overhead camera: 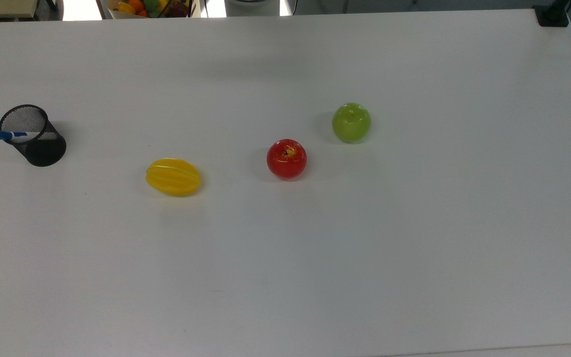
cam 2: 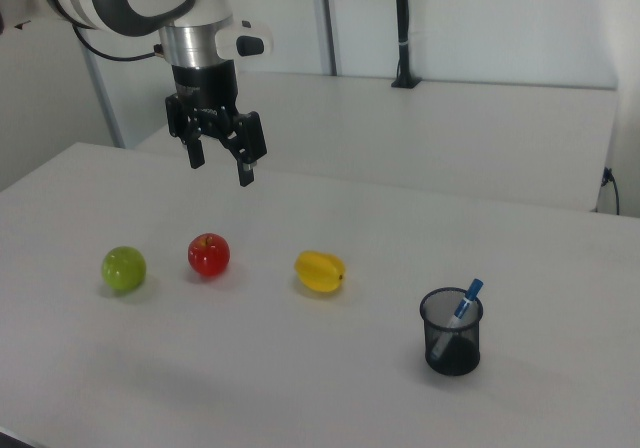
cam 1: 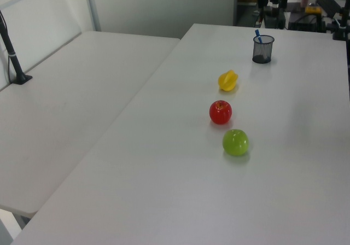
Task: Take marker pen
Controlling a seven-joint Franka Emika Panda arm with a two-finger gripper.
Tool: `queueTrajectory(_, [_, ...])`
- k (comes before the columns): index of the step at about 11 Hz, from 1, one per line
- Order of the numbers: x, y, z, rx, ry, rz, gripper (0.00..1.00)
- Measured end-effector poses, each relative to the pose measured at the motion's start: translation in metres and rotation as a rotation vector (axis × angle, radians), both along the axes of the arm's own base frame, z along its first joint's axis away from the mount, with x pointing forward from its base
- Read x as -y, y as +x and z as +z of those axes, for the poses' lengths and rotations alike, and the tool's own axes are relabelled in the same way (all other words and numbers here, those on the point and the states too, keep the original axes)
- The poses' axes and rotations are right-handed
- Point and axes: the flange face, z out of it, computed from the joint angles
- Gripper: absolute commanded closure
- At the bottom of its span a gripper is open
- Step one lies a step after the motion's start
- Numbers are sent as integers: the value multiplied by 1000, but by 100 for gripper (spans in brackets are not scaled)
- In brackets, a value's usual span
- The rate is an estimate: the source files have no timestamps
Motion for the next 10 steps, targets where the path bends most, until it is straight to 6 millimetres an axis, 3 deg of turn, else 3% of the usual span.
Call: queueTrajectory(10, [4, -3, 6, 13, 8, -9, 0])
